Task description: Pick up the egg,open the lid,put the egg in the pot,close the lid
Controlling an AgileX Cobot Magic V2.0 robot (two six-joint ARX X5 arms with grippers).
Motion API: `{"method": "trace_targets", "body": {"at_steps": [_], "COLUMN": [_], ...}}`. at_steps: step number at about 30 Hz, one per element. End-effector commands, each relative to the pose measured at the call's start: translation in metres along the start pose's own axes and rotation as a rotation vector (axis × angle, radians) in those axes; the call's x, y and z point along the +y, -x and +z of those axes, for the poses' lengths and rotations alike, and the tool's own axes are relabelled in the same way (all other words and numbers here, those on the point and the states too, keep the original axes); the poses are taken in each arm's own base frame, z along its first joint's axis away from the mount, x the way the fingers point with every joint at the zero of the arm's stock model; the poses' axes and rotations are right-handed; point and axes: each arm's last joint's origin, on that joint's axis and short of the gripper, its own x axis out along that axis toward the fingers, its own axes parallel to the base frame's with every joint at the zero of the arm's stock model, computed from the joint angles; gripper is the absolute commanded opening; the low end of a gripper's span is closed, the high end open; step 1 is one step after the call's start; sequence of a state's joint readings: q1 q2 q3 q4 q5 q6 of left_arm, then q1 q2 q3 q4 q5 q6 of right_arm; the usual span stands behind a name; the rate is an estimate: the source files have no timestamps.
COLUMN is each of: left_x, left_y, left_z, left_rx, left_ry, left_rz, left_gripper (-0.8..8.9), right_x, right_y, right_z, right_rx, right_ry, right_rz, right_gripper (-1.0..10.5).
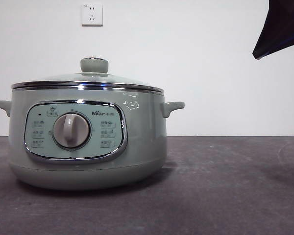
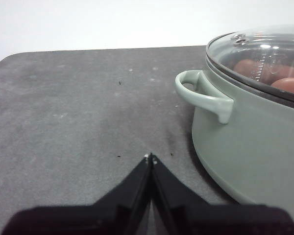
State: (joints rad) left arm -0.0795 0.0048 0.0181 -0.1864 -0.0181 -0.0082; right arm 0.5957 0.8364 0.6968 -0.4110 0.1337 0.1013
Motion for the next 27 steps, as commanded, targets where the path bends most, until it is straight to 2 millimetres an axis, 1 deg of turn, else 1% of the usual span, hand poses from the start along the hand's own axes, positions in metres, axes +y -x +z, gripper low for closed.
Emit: {"method": "trace_targets", "body": {"at_steps": [1, 5, 8, 10, 12, 14, 15, 16, 18, 20, 23, 27], "left_x": [0.0, 0.0, 0.0, 0.0, 0.0, 0.0, 0.0, 0.0, 0.0, 0.0, 0.0, 0.0], "left_y": [-0.001, -0.001, -0.001, -0.001, -0.001, -0.001, -0.001, -0.001, -0.001, -0.001, -0.001, -0.001], "left_z": [-0.005, -0.005, -0.005, -0.005, -0.005, -0.005, -0.005, -0.005, -0.005, -0.005, -0.005, -0.005], "left_rx": [0.012, 0.012, 0.012, 0.012, 0.012, 0.012, 0.012, 0.012, 0.012, 0.012, 0.012, 0.012], "left_ry": [-0.002, -0.002, -0.002, -0.002, -0.002, -0.002, -0.002, -0.002, -0.002, -0.002, -0.002, -0.002], "left_rz": [0.004, 0.004, 0.004, 0.004, 0.004, 0.004, 0.004, 0.004, 0.004, 0.004, 0.004, 0.004], "left_gripper": [-0.03, -0.03, -0.03, -0.03, -0.03, -0.03, -0.03, -0.03, -0.03, -0.03, -0.03, -0.03], "right_x": [0.0, 0.0, -0.008, -0.019, -0.031, -0.041, -0.045, -0.048, -0.054, -0.056, -0.058, -0.058], "right_y": [0.0, 0.001, 0.019, 0.033, 0.046, 0.055, 0.056, 0.056, 0.049, 0.041, 0.029, 0.016], "right_z": [0.0, -0.001, 0.001, -0.002, -0.014, -0.033, -0.044, -0.055, -0.079, -0.094, -0.114, -0.132], "right_rx": [-0.004, -0.006, -0.07, -0.14, -0.232, -0.341, -0.384, -0.417, -0.443, -0.435, -0.404, -0.368], "right_ry": [-0.01, 0.0, 0.071, 0.055, 0.012, -0.02, -0.03, -0.041, -0.073, -0.109, -0.142, -0.17], "right_rz": [0.0, 0.0, -0.028, -0.075, -0.102, -0.138, -0.165, -0.206, -0.265, -0.285, -0.288, -0.282], "right_gripper": [0.0, 0.0, 0.0, 0.0, 0.0, 0.0, 0.0, 0.0, 0.0, 0.0, 0.0, 0.0]}}
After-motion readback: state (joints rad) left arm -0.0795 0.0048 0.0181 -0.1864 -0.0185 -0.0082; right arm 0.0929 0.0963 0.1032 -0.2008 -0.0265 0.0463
